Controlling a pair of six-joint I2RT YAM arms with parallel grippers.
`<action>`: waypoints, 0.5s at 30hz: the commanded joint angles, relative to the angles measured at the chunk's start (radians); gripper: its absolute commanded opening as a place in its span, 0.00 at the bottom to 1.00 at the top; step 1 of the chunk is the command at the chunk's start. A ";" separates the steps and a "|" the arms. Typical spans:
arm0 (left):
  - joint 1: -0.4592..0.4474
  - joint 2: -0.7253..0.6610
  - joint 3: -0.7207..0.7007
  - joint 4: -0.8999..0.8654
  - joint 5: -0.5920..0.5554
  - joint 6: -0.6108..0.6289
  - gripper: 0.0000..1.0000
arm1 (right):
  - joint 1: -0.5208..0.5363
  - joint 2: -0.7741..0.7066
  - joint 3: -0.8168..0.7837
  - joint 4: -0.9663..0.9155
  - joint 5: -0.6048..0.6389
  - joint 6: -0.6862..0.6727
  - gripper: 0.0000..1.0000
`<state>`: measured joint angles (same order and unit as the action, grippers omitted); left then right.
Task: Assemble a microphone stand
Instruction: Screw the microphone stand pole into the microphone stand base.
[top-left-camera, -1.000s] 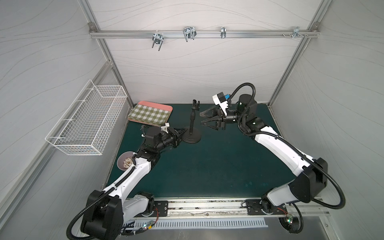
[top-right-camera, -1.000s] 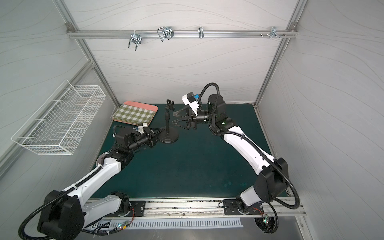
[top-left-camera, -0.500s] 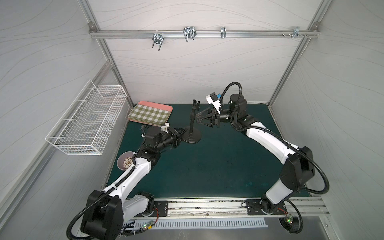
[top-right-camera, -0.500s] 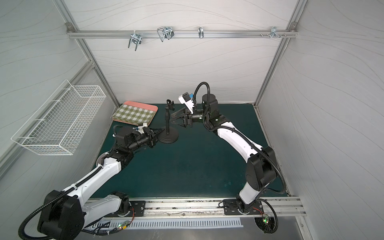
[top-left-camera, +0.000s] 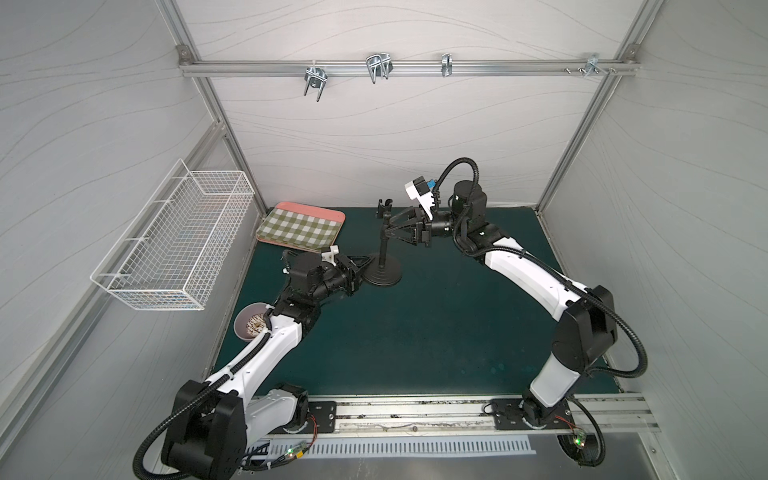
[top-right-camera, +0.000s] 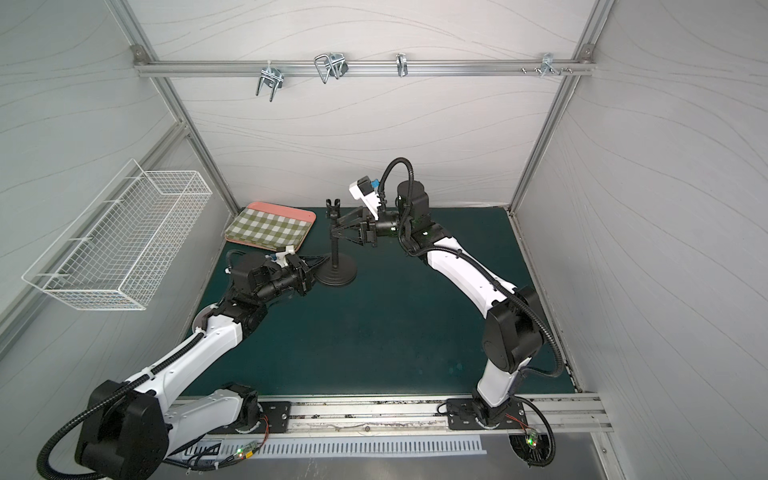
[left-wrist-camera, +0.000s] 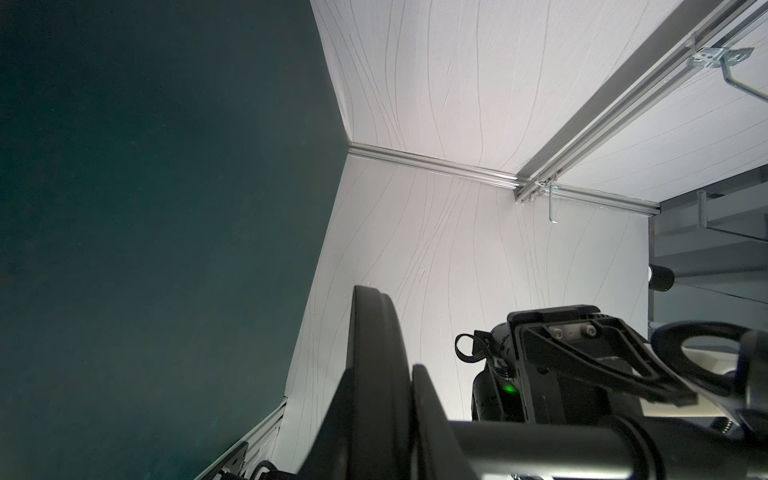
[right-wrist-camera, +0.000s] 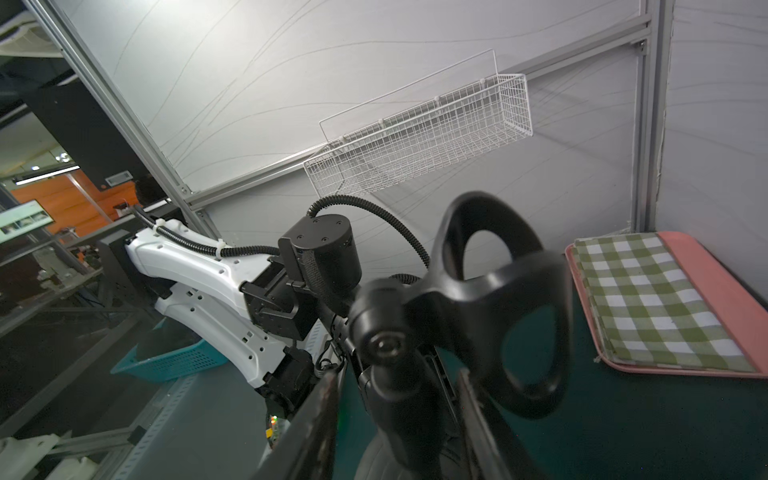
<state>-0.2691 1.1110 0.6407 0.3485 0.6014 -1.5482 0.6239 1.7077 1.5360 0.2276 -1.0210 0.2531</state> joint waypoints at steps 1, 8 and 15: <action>0.001 -0.034 0.051 0.119 0.018 -0.027 0.00 | 0.026 -0.012 0.010 -0.021 0.058 -0.036 0.31; 0.001 -0.027 0.051 0.130 0.017 -0.032 0.00 | 0.166 -0.179 -0.128 -0.121 0.477 -0.177 0.12; 0.001 -0.021 0.050 0.138 0.015 -0.034 0.00 | 0.388 -0.287 -0.241 -0.155 1.179 -0.113 0.08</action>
<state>-0.2672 1.1053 0.6407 0.3729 0.6312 -1.5360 0.9070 1.4357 1.3247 0.1532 -0.1246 0.1143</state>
